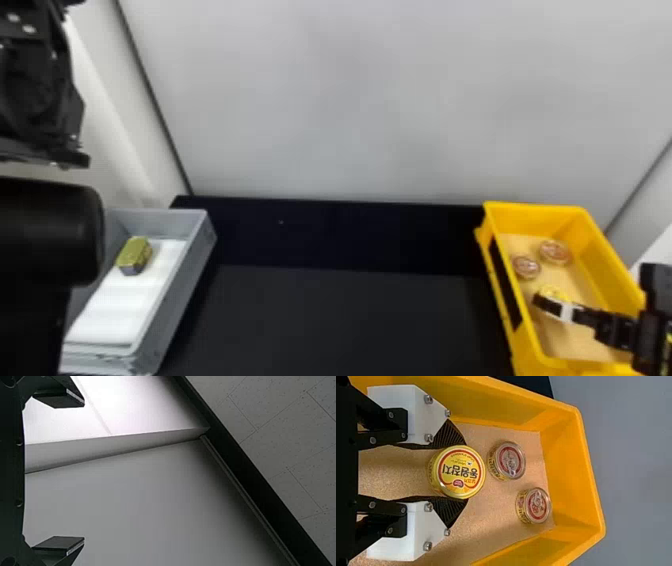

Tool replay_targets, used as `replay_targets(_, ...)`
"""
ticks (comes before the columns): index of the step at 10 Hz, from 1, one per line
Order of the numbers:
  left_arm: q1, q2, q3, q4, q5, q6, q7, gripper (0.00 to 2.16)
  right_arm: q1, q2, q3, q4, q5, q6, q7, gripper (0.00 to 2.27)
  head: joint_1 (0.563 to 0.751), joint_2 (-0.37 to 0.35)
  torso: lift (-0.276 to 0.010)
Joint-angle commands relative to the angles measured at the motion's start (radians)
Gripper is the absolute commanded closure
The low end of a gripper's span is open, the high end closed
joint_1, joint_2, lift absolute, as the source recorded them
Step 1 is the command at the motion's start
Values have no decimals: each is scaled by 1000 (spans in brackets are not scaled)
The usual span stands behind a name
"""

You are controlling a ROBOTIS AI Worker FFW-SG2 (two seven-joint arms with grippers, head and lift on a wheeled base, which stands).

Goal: Pick up the round yellow can and place it in the yellow rectangular box

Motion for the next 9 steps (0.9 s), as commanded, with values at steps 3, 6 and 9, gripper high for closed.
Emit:
replay_targets(3, 0, -2, 0, 0, 0, 1, 0, 70, 2, -3, -1, 18, 1, 3, -2, 722, 663, 54, -10)
replay_targets(6, -2, -3, 0, 0, 0, -1, 0, 70, 3, -3, -1, 21, -1, 2, -2, 722, 663, 54, -10)
replay_targets(9, 1, -8, 2, 0, 0, 1, 0, 70, 6, -3, -1, 18, -33, 2, -26, 358, 663, 54, -10)
